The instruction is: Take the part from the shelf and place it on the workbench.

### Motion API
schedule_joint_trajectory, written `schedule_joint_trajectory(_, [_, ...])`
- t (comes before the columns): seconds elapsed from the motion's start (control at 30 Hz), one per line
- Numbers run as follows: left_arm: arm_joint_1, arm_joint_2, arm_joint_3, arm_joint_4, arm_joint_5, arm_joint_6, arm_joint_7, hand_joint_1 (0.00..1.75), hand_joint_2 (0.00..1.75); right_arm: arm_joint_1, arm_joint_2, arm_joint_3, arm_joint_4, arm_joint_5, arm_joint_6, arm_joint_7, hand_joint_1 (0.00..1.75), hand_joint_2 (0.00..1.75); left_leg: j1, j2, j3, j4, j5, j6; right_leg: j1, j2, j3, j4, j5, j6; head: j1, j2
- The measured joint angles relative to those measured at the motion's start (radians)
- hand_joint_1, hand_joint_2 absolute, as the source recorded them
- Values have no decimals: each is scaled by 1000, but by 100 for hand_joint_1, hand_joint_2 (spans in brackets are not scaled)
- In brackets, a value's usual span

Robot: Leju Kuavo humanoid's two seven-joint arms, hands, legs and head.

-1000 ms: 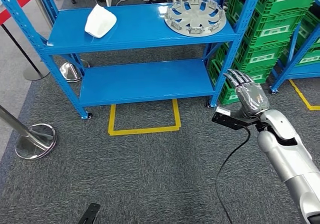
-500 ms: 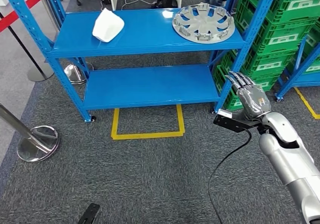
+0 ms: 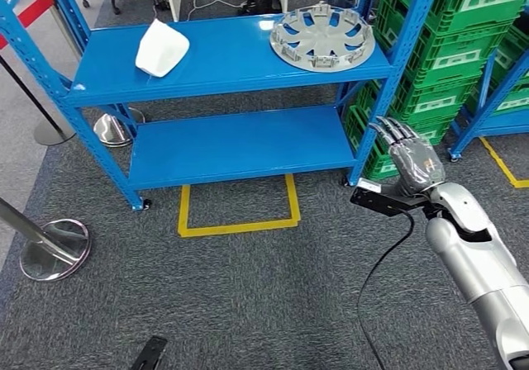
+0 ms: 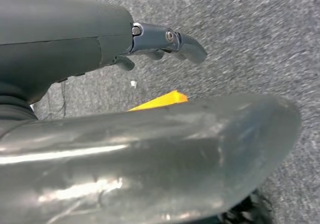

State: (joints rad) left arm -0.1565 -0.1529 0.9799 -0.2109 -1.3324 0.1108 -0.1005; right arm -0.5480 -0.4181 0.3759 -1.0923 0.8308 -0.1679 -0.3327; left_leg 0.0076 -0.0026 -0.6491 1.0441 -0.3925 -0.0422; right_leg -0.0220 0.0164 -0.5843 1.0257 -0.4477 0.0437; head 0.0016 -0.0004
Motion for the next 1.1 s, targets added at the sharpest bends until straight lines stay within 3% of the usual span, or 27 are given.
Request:
schedule_joint_trajectory(0.03, [0, -1, 0, 0, 0, 0, 0, 0, 0, 0, 0, 0, 0, 0, 0, 0, 0, 175, 0, -1, 13, -27, 1, 6, 1, 2, 1, -1, -3, 6, 0, 0])
schedule_joint_trajectory(0.17, [0, -1, 0, 0, 0, 0, 0, 0, 0, 0, -1, -2, 0, 0, -1, -1, 0, 175, -1, -3, 22, -38, -17, 40, 1, -1, -2, 8, -18, 25, 6, 0])
schedule_joint_trajectory(0.23, [0, -1, 0, 0, 0, 0, 0, 0, 0, 0, -1, -4, 0, 0, -1, -1, 0, 175, 0, -3, 29, -39, -21, 52, 2, -7, -49, 102, -62, 29, 11, 0])
schedule_joint_trajectory(0.3, [0, -1, 0, 0, 0, 0, 0, 0, 0, 4, -1, -5, 0, 0, -1, -1, 0, 175, -3, -3, 34, -39, -27, 59, 4, -8, -128, 239, -109, 28, 15, 0])
schedule_joint_trajectory(0.33, [1, -1, 0, 0, 0, 0, 0, 0, 0, 7, -1, -5, 0, 0, -1, -1, 0, 175, -5, -3, 38, -38, -30, 61, 4, -8, -157, 279, -111, 26, 15, 0])
schedule_joint_trajectory(0.37, [2, -1, 0, 0, 0, 0, 0, 0, 0, 10, -1, -5, 0, 0, -1, -1, 0, 175, -7, -3, 43, -38, -35, 62, 5, -8, -168, 282, -93, 23, 16, 0])
schedule_joint_trajectory(0.4, [2, -1, 0, 0, 0, 0, 1, 0, 0, 11, -1, -5, 0, 0, -1, -1, 0, 175, -9, -3, 50, -38, -40, 62, 7, -8, -159, 245, -58, 19, 16, 0])
schedule_joint_trajectory(0.47, [2, -2, 0, 0, 0, -1, 1, 0, 0, 11, -2, -7, 0, 0, -1, -1, 0, 175, -11, -4, 66, -38, -52, 58, 13, -10, -105, 113, 24, 7, 16, 0])
schedule_joint_trajectory(0.5, [2, -2, 0, 0, 0, -1, 1, 0, 0, 10, -2, -8, -1, 0, -1, -1, 0, 175, -13, -4, 70, -36, -57, 54, 16, -11, -78, 55, 45, 3, 15, 0])
schedule_joint_trajectory(0.57, [1, -3, 0, 0, 1, -1, 1, 0, 0, 10, -3, -10, -3, 0, -1, -1, 0, 175, -15, -4, 70, -36, -62, 45, 21, -11, -56, 10, 46, -1, 13, 0])
schedule_joint_trajectory(0.63, [1, -4, 0, 0, 1, -1, 1, 0, 0, 12, -4, -12, -6, 0, -1, -1, 0, 175, -15, -3, 70, -37, -66, 35, 19, -8, -54, 3, 42, -6, 11, 0])
schedule_joint_trajectory(0.7, [0, -4, 0, 0, 1, 0, 1, 0, 0, 11, -4, -14, -9, 0, -1, -1, 0, 175, -15, -2, 58, -4, -89, 22, 13, -7, -46, -3, 39, -14, 8, 0])
schedule_joint_trajectory(0.8, [0, -4, 0, 0, 1, 0, 1, 0, 0, 13, -4, -15, -11, 0, -1, -1, 0, 175, -9, -2, -39, 172, -162, 7, 10, -8, -36, -5, 31, -23, 5, 0])
schedule_joint_trajectory(0.83, [2, -4, 0, 0, 1, -1, 1, 0, 0, 14, -4, -14, -11, 0, -1, -1, 0, 175, -7, -2, -72, 221, -169, 5, 9, -8, -33, -5, 28, -23, 5, 0])
schedule_joint_trajectory(0.87, [3, -4, 0, 0, 1, -1, 1, 0, 0, 16, -4, -14, -11, 0, 0, -1, 0, 175, -6, -2, -90, 238, -157, 3, 9, -7, -29, -5, 25, -23, 5, 0])
schedule_joint_trajectory(0.9, [4, -4, 0, 0, 1, -1, 1, 0, 0, 17, -4, -14, -11, 0, 0, -1, 0, 175, -5, -2, -89, 217, -126, 2, 8, -7, -23, -5, 21, -22, 5, 0])
schedule_joint_trajectory(0.97, [4, -4, 0, 0, 1, -1, 1, 0, 0, 16, -4, -14, -11, 0, 0, -1, 0, 175, -2, -1, -45, 98, -39, 1, 7, -5, -10, -4, 11, -15, 4, 0])
schedule_joint_trajectory(1.0, [3, -4, 0, 0, 1, -1, 1, 0, 0, 15, -4, -14, -11, 0, 0, -1, 0, 175, -1, -2, -18, 34, -14, 2, 8, -4, -6, -2, 5, -10, 3, 0])
schedule_joint_trajectory(1.03, [2, -5, 0, 0, 1, -1, 1, 0, 0, 13, -4, -15, -12, 0, 0, -1, 0, 175, 0, -3, 1, -9, -2, 7, 9, -2, -5, -1, 0, -5, 3, 0])
schedule_joint_trajectory(1.1, [1, -5, 0, 0, 1, -1, 1, 0, 0, 12, -4, -16, -13, 0, 0, -1, 0, 175, -2, -4, 14, -37, -13, 22, 12, -1, -4, -3, -5, 5, 3, 0])
